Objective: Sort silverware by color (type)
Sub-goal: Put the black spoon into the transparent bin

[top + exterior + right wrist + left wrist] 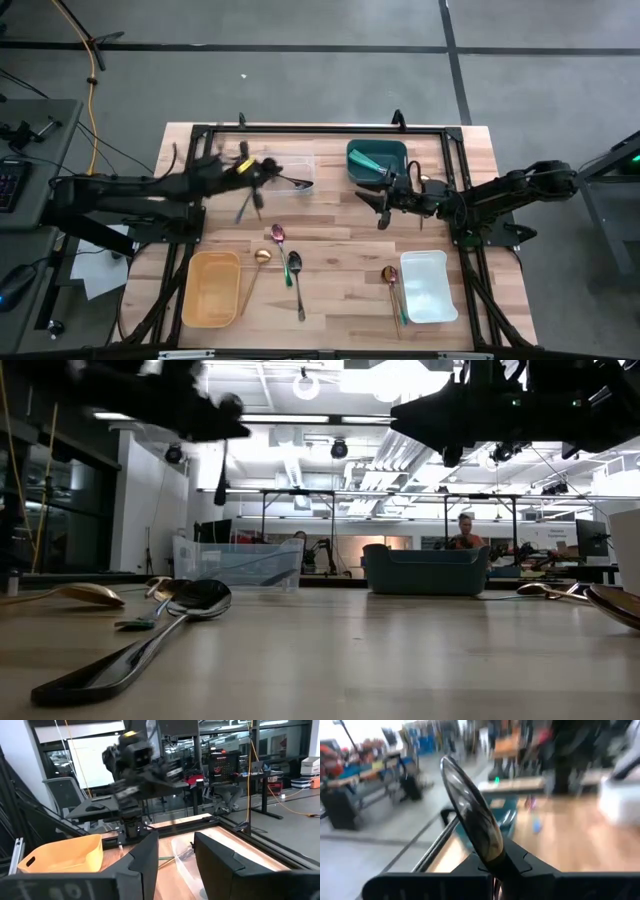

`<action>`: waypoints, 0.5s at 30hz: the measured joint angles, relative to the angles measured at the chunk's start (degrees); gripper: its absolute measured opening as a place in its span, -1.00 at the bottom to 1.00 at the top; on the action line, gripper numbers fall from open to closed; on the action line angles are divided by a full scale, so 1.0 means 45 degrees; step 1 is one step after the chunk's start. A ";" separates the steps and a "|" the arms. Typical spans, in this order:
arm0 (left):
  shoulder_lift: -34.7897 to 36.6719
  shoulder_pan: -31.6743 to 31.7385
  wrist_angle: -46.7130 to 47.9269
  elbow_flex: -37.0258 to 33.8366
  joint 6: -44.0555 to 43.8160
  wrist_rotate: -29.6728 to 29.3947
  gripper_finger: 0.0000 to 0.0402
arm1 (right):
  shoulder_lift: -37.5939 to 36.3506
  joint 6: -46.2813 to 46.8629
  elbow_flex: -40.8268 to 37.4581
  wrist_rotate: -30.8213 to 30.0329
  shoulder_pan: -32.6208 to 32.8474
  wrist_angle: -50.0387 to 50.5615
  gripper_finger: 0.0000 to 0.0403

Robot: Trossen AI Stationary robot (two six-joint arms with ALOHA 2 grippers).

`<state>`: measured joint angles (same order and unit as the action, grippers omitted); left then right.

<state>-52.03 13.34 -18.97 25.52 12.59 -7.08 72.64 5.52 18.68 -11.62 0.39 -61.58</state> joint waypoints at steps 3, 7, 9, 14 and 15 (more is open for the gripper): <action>-0.1643 0.1017 0.2356 0.1935 0.1056 0.1109 -1.00 | 0.0004 0.0076 0.0000 0.0004 0.0004 0.0005 -0.40; -0.3745 0.1902 0.4607 0.3710 0.2612 0.2713 -1.00 | 0.0004 0.0150 0.0000 0.0005 0.0004 0.0212 -0.40; -0.4586 0.2107 0.5383 0.4225 0.3504 0.3196 -1.00 | 0.0004 0.0150 0.0000 0.0002 0.0004 0.0446 -0.40; -0.6012 0.2226 0.6512 0.4657 0.4927 0.3339 -1.00 | 0.0009 0.0150 0.0000 0.0005 0.0004 0.0887 -0.40; -0.6231 0.2210 0.6525 0.4657 0.5000 0.3339 -1.00 | 0.0009 0.0150 0.0000 0.0000 0.0004 0.0894 -0.40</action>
<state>-80.07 23.28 10.39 46.48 35.09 7.94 72.69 6.20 18.68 -11.62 0.40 -57.56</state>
